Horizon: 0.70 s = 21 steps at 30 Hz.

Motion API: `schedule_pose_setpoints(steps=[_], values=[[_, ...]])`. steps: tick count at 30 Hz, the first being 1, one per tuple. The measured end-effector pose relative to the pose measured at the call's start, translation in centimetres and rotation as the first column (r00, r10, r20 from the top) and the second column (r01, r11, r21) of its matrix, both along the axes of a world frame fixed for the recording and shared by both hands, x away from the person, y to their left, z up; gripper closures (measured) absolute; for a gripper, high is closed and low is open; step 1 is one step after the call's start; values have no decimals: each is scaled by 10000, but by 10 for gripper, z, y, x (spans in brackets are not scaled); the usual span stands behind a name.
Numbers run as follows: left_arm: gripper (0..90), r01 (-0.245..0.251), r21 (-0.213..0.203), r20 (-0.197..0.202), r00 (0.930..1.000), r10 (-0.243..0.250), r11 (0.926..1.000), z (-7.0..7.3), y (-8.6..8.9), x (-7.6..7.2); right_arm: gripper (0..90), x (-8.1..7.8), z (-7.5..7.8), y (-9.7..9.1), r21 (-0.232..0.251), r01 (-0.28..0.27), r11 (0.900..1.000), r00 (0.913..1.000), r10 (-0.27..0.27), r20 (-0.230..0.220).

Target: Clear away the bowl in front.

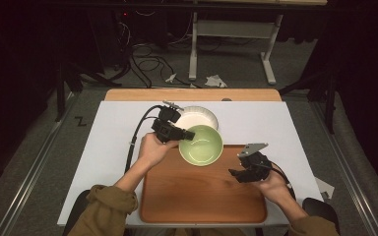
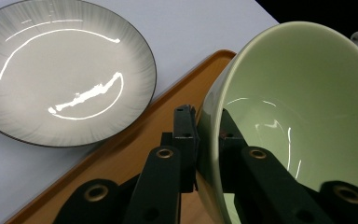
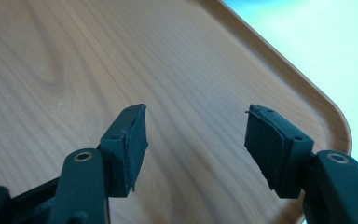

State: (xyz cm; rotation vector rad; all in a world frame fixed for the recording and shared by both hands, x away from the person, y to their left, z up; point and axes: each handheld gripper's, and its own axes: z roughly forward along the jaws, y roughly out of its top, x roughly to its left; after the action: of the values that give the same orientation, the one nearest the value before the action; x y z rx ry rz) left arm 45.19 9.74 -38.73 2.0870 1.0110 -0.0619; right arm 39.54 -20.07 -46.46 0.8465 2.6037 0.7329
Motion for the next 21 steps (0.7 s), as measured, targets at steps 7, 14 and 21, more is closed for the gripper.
schedule_pose_setpoints(steps=[7, 14, 21], values=[[825, 110, 11, -74, 9999, -110, 9999, -4, -1, -4, 391, 0, 0, 0, 11, 10, 10000, 10000, -10, -7], [825, 212, 33, -189, 9996, -211, 9998, -10, -4, -7, 391, 0, 0, 0, 62, -7, 10000, 10000, 7, -25], [825, 307, 93, -257, 9992, -305, 9995, -16, -6, -10, 390, 0, 0, 0, 86, 14, 10000, 10000, -14, -51]])
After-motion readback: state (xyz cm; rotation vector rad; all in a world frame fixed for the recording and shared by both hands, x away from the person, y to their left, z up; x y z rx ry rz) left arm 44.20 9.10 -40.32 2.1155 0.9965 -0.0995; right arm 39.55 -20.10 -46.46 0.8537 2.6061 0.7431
